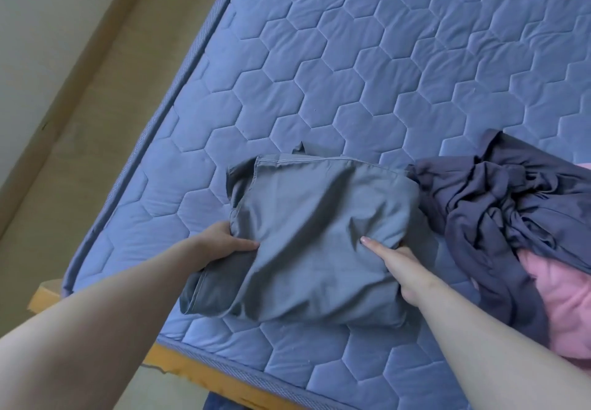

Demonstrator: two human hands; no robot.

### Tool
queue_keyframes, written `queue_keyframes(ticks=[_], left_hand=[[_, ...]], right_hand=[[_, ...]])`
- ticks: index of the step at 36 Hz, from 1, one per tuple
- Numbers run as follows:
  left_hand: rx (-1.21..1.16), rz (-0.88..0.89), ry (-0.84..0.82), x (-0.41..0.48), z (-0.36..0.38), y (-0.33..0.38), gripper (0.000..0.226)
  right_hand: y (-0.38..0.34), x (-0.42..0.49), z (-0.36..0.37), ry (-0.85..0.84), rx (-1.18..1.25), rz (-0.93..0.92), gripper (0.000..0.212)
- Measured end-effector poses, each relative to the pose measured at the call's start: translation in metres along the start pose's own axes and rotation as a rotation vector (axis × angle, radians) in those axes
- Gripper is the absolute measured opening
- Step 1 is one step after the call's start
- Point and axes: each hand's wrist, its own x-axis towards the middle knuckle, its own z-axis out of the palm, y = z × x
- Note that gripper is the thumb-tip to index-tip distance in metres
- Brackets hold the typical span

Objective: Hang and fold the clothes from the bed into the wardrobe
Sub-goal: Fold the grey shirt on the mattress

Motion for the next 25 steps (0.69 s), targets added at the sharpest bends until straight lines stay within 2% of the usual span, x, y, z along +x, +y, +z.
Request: queue_keyframes(ticks=[2,7,16,21,25], left_hand=[[0.057,0.038,0.058,-0.005,0.004,0.009,0.034],[0.136,0.128,0.109,-0.025,0.005,0.028,0.028],[0.415,0.2,0.089,-0.082,0.009,0.047,0.04],[0.538,0.244,0.091,-0.112,0.049,0.046,0.039],[0.587,0.304,0.01,-0.128,0.092,0.04,0.044]], right_hand=[[0.0,-0.004,0.002,-0.003,0.028,0.015,0.04],[-0.006,-0.028,0.005,0.016,0.072,-0.012,0.032],[0.022,-0.12,-0.01,0.1,0.238,0.035,0.03],[0.065,-0.171,-0.024,0.232,0.384,0.046,0.025],[0.112,-0.201,-0.042,0.346,0.496,0.06,0.027]])
